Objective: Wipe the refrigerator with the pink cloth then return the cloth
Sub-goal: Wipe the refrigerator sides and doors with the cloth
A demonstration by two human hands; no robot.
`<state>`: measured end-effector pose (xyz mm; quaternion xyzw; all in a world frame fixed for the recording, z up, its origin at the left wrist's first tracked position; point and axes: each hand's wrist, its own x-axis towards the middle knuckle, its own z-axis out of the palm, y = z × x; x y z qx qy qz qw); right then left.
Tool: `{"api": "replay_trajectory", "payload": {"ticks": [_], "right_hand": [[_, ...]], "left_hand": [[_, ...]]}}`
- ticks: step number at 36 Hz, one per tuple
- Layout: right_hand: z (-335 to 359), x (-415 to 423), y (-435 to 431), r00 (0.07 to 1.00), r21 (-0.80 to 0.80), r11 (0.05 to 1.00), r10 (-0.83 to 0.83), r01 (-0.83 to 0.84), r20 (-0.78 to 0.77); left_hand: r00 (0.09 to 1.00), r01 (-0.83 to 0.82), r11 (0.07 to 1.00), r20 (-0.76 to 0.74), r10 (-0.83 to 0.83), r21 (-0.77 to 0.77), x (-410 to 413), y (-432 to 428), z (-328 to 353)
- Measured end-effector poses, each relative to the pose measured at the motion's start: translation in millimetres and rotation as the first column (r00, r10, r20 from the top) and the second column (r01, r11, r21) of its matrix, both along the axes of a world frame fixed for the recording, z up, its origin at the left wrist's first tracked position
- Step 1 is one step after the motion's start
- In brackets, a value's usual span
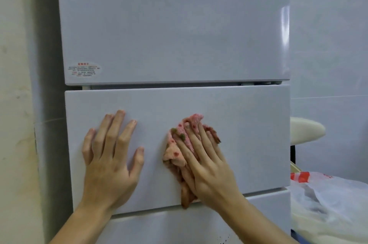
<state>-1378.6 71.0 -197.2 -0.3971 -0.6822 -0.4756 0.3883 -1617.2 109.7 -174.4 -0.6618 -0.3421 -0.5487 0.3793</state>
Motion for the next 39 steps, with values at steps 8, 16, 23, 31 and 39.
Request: {"api": "replay_trajectory", "payload": {"ticks": [8,16,23,31,39], "right_hand": [[41,33,-1,0.9,0.07,0.995,-0.035,0.073,-0.435],[22,-34,2,0.907,-0.038,0.999,0.007,-0.025,-0.421],[31,-27,-39,0.904,-0.207,0.937,0.186,-0.28,-0.384],[66,-13,-83,0.861,-0.309,0.888,0.163,-0.34,-0.481],[111,-3,-98,0.839,-0.451,0.833,0.027,-0.32,-0.544]], "left_hand": [[1.0,0.018,1.0,0.008,-0.018,-0.026,-1,-7,7],[0.998,0.058,0.991,0.009,-0.058,-0.121,3,-16,5],[0.904,0.393,0.844,-0.014,-0.427,-0.364,11,-57,11],[0.618,0.731,0.203,0.505,-0.603,-0.652,37,-101,19],[0.634,0.702,-0.053,0.657,-0.407,-0.71,39,-104,25]]}}
